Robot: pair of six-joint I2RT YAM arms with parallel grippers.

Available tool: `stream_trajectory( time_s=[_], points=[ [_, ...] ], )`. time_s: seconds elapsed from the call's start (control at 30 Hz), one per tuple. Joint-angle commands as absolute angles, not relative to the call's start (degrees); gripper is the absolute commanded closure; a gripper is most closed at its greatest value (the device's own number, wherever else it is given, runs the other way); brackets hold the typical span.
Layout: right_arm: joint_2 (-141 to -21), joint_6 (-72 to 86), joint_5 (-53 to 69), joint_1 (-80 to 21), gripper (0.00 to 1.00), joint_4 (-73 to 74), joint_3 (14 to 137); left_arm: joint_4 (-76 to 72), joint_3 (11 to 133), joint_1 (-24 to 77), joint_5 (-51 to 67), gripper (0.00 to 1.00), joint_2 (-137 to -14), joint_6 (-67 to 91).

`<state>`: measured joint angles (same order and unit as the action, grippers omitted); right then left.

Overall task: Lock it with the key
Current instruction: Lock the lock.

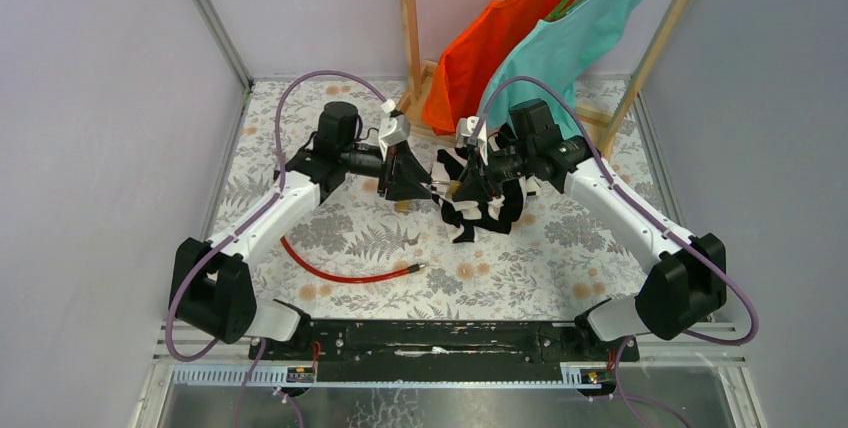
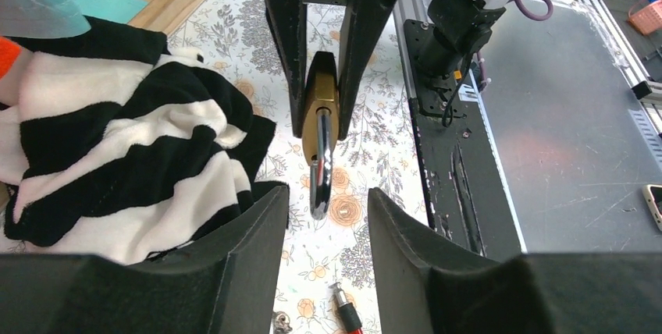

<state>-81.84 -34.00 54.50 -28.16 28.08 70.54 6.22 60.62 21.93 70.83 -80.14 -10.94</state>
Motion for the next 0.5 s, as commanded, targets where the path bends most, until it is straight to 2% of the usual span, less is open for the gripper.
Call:
stream_trajectory(
  time_s=[0.0,0.3,0.47],
  points=[
    [-81.5,-34.2,56.2,-28.1,1.00,26.4,73.8,5.9,61.3,23.6,70.3,0.54,-80.8,-11.9],
    [-81.2,-32.9,55.6,-28.1,1.00,24.8,73.2,6.1,61.8,24.4,68.7,0.82,-81.7,-10.5],
    [-80.9,-32.3,54.5,-28.1,1.00,23.5,72.4,-2.4,60.1,24.6,70.0,1.00,-82.6,1.0]
  ],
)
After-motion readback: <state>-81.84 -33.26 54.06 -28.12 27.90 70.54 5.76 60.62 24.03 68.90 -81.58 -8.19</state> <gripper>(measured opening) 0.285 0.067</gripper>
